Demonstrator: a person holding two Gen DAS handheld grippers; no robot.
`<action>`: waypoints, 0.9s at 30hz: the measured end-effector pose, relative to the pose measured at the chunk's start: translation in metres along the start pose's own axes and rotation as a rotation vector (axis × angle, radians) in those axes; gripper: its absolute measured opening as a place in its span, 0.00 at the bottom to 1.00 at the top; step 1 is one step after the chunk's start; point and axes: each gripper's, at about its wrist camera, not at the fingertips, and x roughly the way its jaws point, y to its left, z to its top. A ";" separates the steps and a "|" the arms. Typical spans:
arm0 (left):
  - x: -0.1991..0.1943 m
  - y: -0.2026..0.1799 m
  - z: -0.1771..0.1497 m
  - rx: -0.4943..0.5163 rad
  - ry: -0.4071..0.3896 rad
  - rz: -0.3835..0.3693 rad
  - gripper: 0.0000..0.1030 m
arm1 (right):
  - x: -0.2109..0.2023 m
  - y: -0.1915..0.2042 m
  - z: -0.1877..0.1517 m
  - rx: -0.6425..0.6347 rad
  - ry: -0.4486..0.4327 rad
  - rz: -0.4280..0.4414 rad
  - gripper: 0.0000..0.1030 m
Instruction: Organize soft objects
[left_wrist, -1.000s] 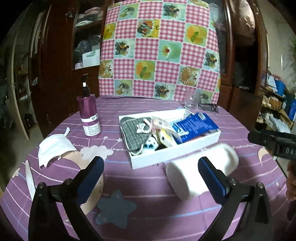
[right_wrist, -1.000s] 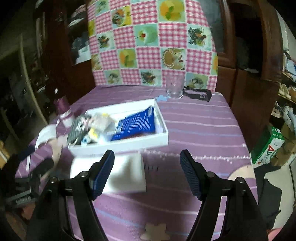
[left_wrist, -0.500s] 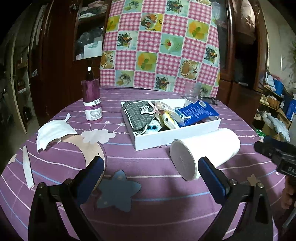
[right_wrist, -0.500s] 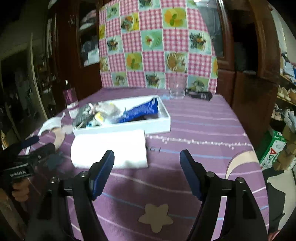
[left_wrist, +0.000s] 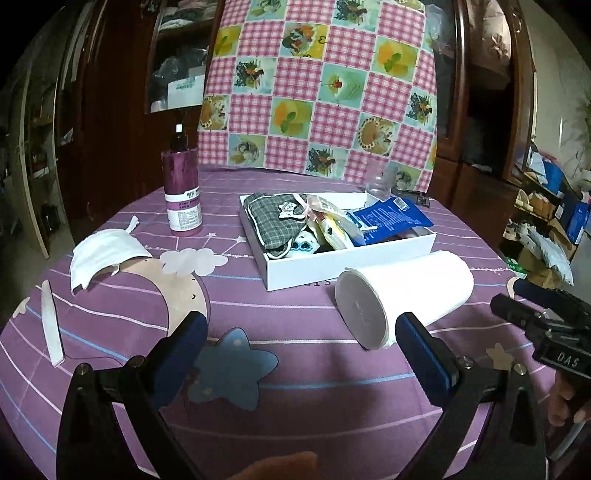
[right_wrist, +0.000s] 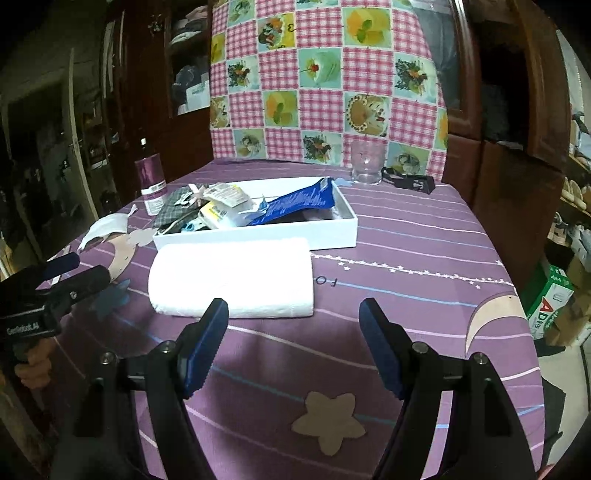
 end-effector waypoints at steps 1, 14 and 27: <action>0.000 -0.001 0.000 0.003 0.001 0.001 1.00 | -0.001 -0.001 0.000 0.006 -0.010 -0.001 0.72; 0.000 -0.006 0.000 0.034 0.008 0.025 1.00 | 0.001 0.003 0.000 -0.003 0.009 -0.008 0.72; 0.007 -0.009 -0.001 0.053 0.056 0.066 1.00 | 0.002 0.005 -0.001 -0.016 0.013 -0.012 0.72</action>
